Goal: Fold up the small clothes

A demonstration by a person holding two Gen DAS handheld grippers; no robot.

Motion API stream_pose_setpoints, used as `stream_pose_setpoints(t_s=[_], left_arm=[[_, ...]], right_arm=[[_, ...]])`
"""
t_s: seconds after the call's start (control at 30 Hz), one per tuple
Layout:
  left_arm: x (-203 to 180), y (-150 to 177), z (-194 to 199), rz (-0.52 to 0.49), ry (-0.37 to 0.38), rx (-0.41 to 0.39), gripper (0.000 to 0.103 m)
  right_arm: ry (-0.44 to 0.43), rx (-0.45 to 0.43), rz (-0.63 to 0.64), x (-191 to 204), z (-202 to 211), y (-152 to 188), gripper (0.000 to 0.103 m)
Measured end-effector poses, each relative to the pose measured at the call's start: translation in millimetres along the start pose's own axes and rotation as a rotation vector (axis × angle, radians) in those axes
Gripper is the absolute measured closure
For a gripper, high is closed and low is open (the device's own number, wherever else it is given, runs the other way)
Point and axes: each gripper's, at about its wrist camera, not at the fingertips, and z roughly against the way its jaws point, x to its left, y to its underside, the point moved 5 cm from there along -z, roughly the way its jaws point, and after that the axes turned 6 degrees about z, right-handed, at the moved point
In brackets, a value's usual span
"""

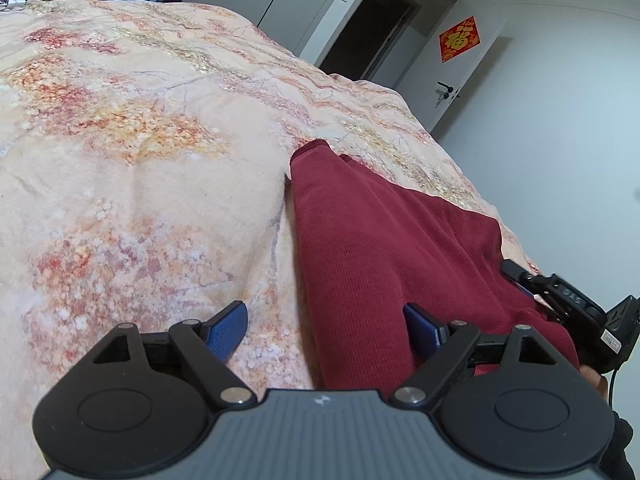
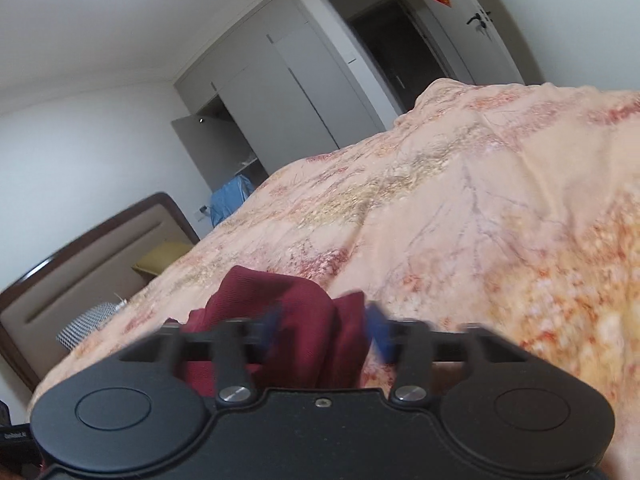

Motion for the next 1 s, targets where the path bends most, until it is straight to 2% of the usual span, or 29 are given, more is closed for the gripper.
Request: stream_pose_setpoints(t_s=[0.13, 0.33, 0.43, 0.6, 0.73, 0.8, 0.9, 0.93, 1.0], left_arm=[[-2.9, -3.4, -0.3, -0.005, 0.005, 0.012, 0.012], [-13.5, -16.0, -9.5, -0.040, 0.042, 0.052, 0.003], [-19.1, -21.5, -20.4, -0.068, 0.049, 0.081, 0.001], [-28.8, -20.5, -36.8, -0.170, -0.027, 0.140, 0.000], [-32.2, -20.3, -41.6, -0.201, -0.036, 0.154, 0.000], [-32.7, -21.2, -42.3, -0.204, -0.034, 0.162, 0.000], [-34.2, -22.7, -42.5, -0.214, -0.033, 0.175, 0.000], [-34.6, -22.9, -41.9, -0.220, -0.031, 0.178, 0.001], [-35.8, -23.7, -42.0, -0.231, -0.022, 0.178, 0.003]], right_arm=[[-0.015, 0.001, -0.053, -7.6, 4.4, 7.2, 0.035], [-0.089, 0.022, -0.079, -6.8, -1.0, 8.5, 0.035], [-0.084, 0.033, -0.097, -8.9, -5.2, 7.2, 0.036], [-0.068, 0.048, -0.089, -7.3, -7.3, 8.4, 0.034], [-0.047, 0.056, -0.066, -4.4, -9.7, 8.9, 0.035], [-0.023, 0.063, -0.048, -1.7, -10.0, 8.7, 0.038], [-0.004, 0.090, -0.025, 7.0, -10.9, 8.2, 0.051], [0.002, 0.099, -0.016, 10.0, -10.8, 8.8, 0.058], [0.031, 0.107, 0.015, 16.9, -9.4, 8.6, 0.062]])
